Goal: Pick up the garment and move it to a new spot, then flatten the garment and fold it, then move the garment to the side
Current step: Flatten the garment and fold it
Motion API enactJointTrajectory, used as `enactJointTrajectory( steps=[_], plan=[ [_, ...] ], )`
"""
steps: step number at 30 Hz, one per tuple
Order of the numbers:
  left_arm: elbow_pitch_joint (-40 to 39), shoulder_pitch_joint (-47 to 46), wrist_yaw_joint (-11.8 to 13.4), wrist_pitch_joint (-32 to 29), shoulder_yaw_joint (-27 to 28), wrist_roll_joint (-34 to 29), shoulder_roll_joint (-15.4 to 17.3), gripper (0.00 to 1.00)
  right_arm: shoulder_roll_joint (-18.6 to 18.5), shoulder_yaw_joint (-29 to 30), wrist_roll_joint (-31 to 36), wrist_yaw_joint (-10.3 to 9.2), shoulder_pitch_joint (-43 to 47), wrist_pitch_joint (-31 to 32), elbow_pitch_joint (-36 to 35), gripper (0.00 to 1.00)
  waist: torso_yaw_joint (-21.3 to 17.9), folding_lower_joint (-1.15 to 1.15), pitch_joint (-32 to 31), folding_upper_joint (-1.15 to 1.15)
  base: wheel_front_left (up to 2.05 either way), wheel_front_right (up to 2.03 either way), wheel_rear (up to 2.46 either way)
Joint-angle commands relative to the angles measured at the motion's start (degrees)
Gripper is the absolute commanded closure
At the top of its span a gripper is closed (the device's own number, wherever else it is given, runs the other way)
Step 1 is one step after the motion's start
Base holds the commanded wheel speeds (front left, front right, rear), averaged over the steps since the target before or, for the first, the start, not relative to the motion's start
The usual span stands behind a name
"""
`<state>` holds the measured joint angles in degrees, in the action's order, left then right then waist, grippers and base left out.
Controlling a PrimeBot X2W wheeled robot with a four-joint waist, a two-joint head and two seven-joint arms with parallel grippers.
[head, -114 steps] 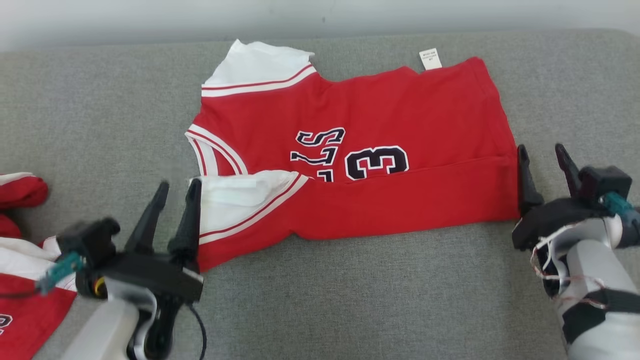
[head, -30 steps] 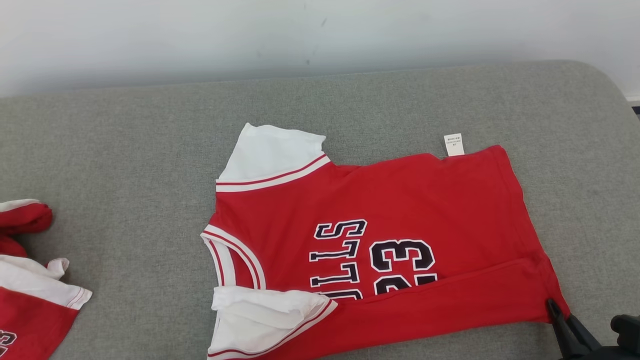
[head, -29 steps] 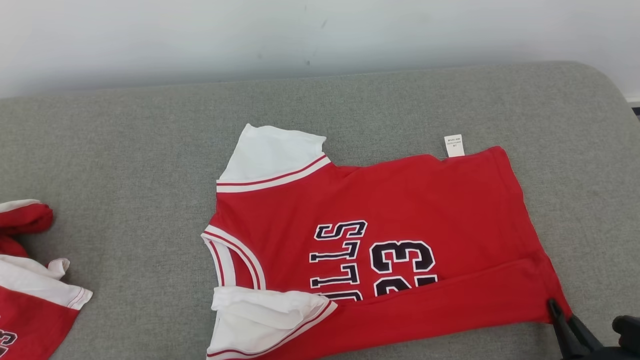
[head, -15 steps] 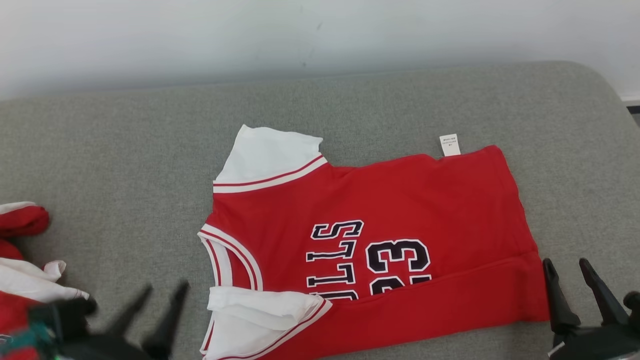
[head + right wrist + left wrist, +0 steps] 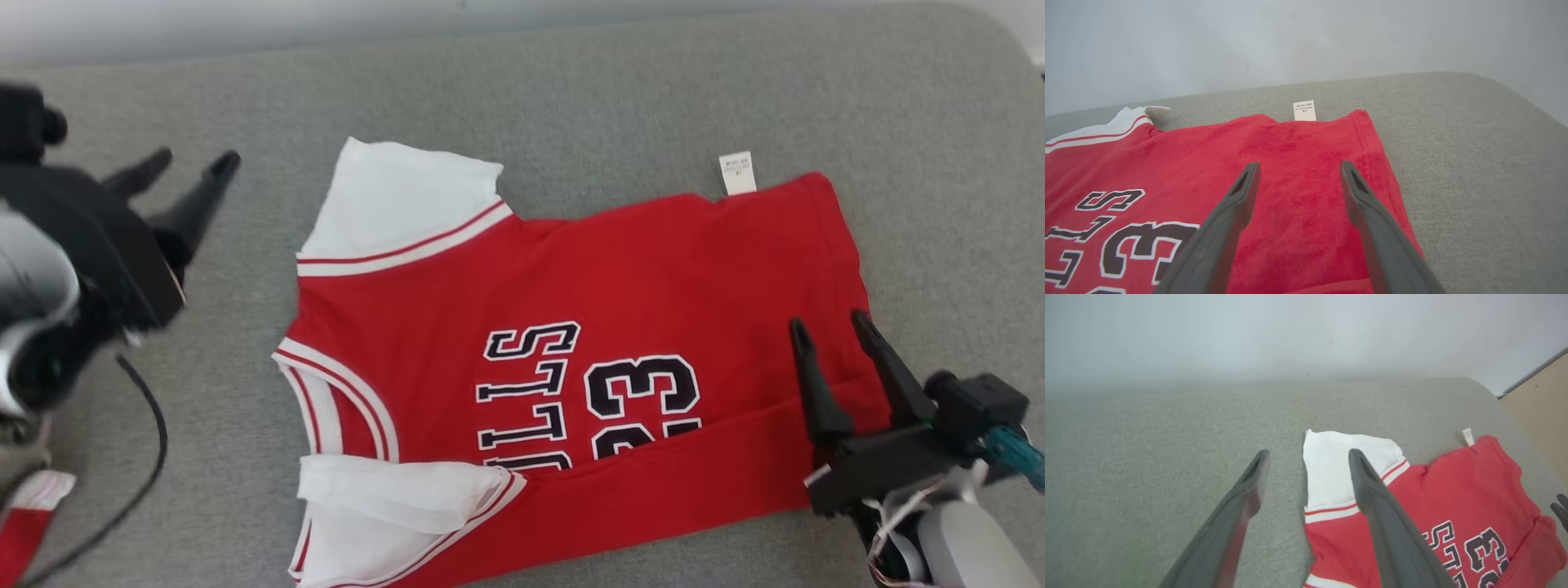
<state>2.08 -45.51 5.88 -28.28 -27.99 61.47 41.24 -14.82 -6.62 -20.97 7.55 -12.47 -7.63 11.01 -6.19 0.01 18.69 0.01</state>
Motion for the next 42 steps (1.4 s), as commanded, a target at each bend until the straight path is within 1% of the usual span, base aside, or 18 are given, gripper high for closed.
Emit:
enactJointTrajectory(
  steps=[1,5,8,10,11,15,20,27,31,32,33,34,37,39,42],
  plan=[
    [4.00,-3.53,-1.30,-1.94,-1.20,-1.02,-0.78,0.00,0.61,-0.85,0.41,-0.14,-1.82,-0.58,0.30,0.00,-3.82,-0.01,4.90,-0.01,0.00,0.00,0.00],
    [11.80,-11.39,-4.05,-4.73,-3.03,-3.14,-1.61,0.00,1.39,-1.86,0.47,-0.14,-3.95,-1.60,1.01,0.00,-5.94,-0.01,8.02,-0.01,0.00,0.00,0.00],
    [16.93,-15.27,-5.78,-6.08,-4.19,-4.42,-2.00,0.00,2.03,-2.07,0.61,-0.14,-4.86,-2.38,2.18,0.00,-7.61,-0.01,9.71,-0.01,0.00,0.00,0.00],
    [19.51,-17.37,-6.49,-6.76,-4.71,-4.97,-2.37,0.00,2.50,-2.22,0.64,-0.14,-5.27,-3.16,3.07,0.00,-8.44,-0.01,10.45,-0.01,0.00,0.00,0.00],
    [19.51,-17.37,-6.49,-6.76,-4.71,-4.97,-2.37,0.00,2.50,-2.22,0.64,-0.14,-5.27,-3.16,3.07,0.00,-8.44,-0.01,10.45,-0.01,0.00,0.00,0.00],
    [22.97,-20.11,-8.59,-9.12,-6.50,-5.95,-2.55,0.00,3.10,-2.65,0.34,-0.14,-5.84,-4.39,4.35,0.00,-9.76,-0.01,11.49,-0.01,0.00,0.00,0.00],
    [25.91,-22.21,-9.85,-10.45,-7.82,-7.01,-2.83,0.00,3.47,-3.22,-0.14,-0.14,-6.63,-5.56,5.55,0.00,-11.18,-0.01,12.21,-0.01,0.00,0.00,0.00],
    [28.31,-23.66,-10.48,-11.50,-10.24,-9.30,-2.47,0.00,3.42,-3.30,-0.49,-0.14,-7.09,-6.34,6.11,0.00,-12.08,-0.01,12.90,-0.01,0.00,0.00,0.00],
    [29.16,-23.47,-10.87,-12.24,-11.04,-9.28,-2.87,0.00,3.44,-3.00,-0.56,-0.14,-7.13,-6.62,6.55,0.00,-12.03,-0.01,12.79,-0.01,0.00,0.00,0.00],
    [29.29,-23.43,-10.89,-12.33,-11.12,-9.00,-2.99,0.28,3.42,-2.93,-0.61,-0.14,-7.16,-6.64,6.66,0.00,-11.99,-0.01,12.70,-0.01,0.00,0.00,0.00],
    [29.34,-23.39,-11.14,-12.59,-11.23,-8.74,-3.08,0.77,3.32,-2.86,-0.67,-0.14,-7.26,-6.62,6.82,0.00,-11.92,-0.01,12.58,-0.01,0.00,0.00,0.00],
    [29.43,-23.14,-11.42,-13.25,-11.43,-8.12,-3.24,1.00,3.08,-2.88,-0.72,-0.14,-7.43,-6.63,6.92,0.00,-11.84,-0.01,12.40,-0.01,0.00,0.00,0.00],
    [29.26,-22.42,-11.84,-15.22,-11.87,-6.72,-3.55,1.00,2.19,-2.63,-0.99,-0.14,-8.54,-5.98,6.84,0.00,-11.43,-0.01,11.73,-0.01,0.00,0.00,0.00],
    [28.59,-22.42,-11.96,-15.69,-12.05,-6.30,-3.50,1.00,2.62,-1.84,-2.25,-0.14,-9.95,-4.32,7.00,0.00,-11.30,-0.01,11.36,-0.01,0.00,0.00,0.00],
    [28.06,-22.15,-12.08,-16.49,-12.15,-5.89,-3.72,1.00,2.33,-1.46,-2.92,-0.14,-13.33,1.06,7.76,0.00,-11.11,-0.01,10.69,-0.01,0.00,0.00,0.00]
  ],
)
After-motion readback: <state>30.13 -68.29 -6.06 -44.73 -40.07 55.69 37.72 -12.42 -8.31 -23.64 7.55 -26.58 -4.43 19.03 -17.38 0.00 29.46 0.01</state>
